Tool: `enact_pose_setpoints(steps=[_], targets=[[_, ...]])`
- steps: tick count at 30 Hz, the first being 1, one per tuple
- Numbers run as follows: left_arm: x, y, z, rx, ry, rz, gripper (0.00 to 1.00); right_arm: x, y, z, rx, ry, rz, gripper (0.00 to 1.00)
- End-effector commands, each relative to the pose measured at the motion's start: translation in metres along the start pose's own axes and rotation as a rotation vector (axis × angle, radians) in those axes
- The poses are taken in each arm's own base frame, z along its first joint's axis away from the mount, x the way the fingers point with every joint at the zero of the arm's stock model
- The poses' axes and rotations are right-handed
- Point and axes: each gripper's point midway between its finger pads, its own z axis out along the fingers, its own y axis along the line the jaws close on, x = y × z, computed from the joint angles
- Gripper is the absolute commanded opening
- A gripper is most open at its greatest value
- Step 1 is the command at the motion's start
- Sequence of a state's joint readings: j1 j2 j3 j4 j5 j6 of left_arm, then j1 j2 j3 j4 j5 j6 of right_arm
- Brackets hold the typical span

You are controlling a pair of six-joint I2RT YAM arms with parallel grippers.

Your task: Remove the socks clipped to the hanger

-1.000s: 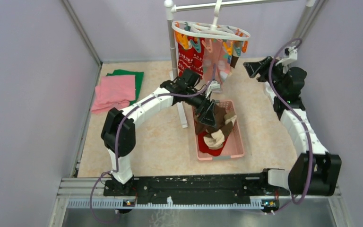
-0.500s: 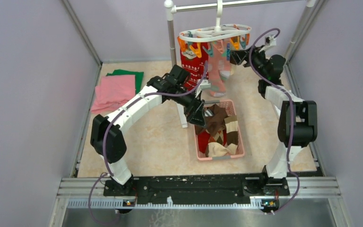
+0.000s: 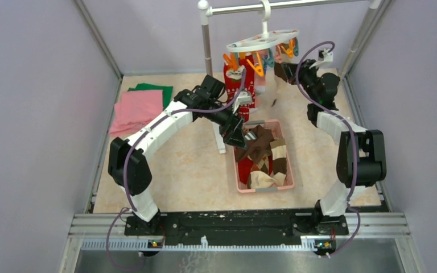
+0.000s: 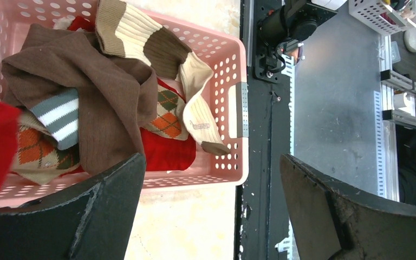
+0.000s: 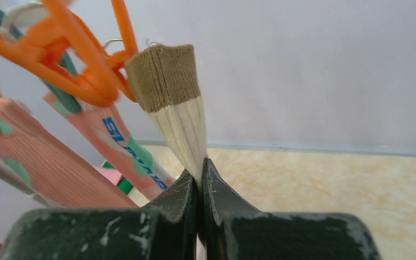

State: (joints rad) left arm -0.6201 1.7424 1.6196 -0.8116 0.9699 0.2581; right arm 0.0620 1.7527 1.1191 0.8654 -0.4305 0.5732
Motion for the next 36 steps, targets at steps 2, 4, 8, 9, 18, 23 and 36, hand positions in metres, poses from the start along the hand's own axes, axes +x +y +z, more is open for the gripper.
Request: enact_pose_setpoints(steps=[2, 4, 8, 9, 18, 23, 36], targets=[[-0.028, -0.008, -0.009, -0.004, -0.073, 0.054, 0.99, -0.098, 0.007, -0.043, 0.195, -0.234, -0.15, 0.0], [-0.028, -0.01, -0.012, -0.012, -0.079, 0.058, 0.99, -0.115, 0.003, -0.061, 0.257, -0.273, -0.145, 0.0], [-0.023, -0.013, -0.015, -0.03, -0.076, 0.056, 0.99, -0.148, 0.0, -0.092, 0.301, -0.327, -0.13, 0.0], [-0.022, -0.014, -0.017, -0.033, -0.077, 0.055, 0.99, -0.154, 0.001, -0.097, 0.31, -0.331, -0.126, 0.0], [-0.011, -0.022, -0.032, 0.004, -0.059, 0.015, 0.99, -0.198, 0.04, -0.134, 0.316, -0.371, -0.144, 0.0], [-0.02, -0.029, -0.036, 0.018, -0.078, 0.039, 0.99, -0.174, 0.07, -0.144, 0.222, -0.255, -0.083, 0.0], [-0.046, -0.071, -0.05, 0.171, -0.136, 0.064, 0.99, -0.086, 0.182, -0.156, -0.037, 0.02, -0.015, 0.0]])
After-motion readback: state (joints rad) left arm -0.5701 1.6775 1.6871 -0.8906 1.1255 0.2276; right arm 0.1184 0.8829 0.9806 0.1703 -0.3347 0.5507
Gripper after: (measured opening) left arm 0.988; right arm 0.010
